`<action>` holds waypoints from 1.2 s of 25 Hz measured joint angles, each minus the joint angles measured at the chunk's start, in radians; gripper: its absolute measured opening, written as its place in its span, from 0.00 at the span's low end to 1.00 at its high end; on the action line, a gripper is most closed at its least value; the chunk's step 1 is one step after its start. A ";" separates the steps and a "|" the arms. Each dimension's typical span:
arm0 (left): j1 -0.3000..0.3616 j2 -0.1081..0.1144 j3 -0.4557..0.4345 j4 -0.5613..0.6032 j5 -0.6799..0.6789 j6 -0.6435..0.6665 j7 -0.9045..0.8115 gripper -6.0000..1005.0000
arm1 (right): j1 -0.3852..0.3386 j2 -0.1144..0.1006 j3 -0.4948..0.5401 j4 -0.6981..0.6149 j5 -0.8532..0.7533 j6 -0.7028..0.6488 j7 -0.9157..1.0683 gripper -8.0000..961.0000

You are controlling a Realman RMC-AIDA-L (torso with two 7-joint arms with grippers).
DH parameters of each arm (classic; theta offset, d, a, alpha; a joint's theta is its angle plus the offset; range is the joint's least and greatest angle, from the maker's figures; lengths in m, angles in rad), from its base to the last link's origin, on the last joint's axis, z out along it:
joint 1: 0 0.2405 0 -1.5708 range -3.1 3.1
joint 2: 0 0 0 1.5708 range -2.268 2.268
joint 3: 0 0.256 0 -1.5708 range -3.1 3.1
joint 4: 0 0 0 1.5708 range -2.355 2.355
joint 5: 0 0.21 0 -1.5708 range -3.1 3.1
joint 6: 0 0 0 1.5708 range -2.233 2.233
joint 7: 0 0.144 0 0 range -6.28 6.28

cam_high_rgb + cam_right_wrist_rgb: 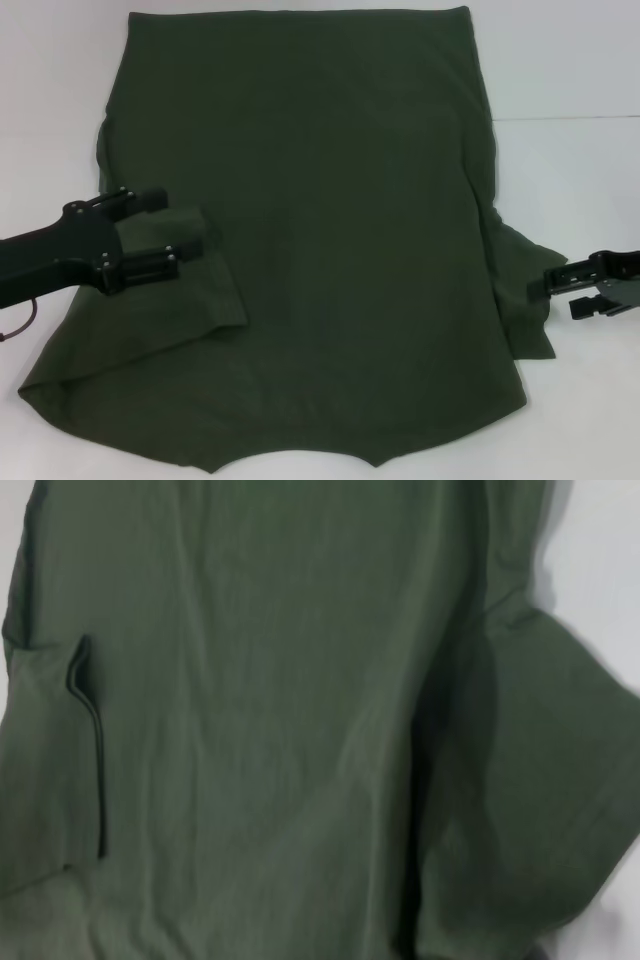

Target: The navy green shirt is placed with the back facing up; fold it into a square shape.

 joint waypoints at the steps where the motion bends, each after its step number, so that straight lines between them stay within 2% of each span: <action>1: -0.004 -0.002 0.004 0.000 0.007 -0.007 -0.001 0.92 | 0.005 0.002 -0.010 0.011 0.000 0.009 0.001 0.96; 30: -0.006 -0.004 0.007 0.000 0.018 -0.018 -0.006 0.92 | 0.045 0.028 -0.066 0.023 0.000 0.060 -0.046 0.93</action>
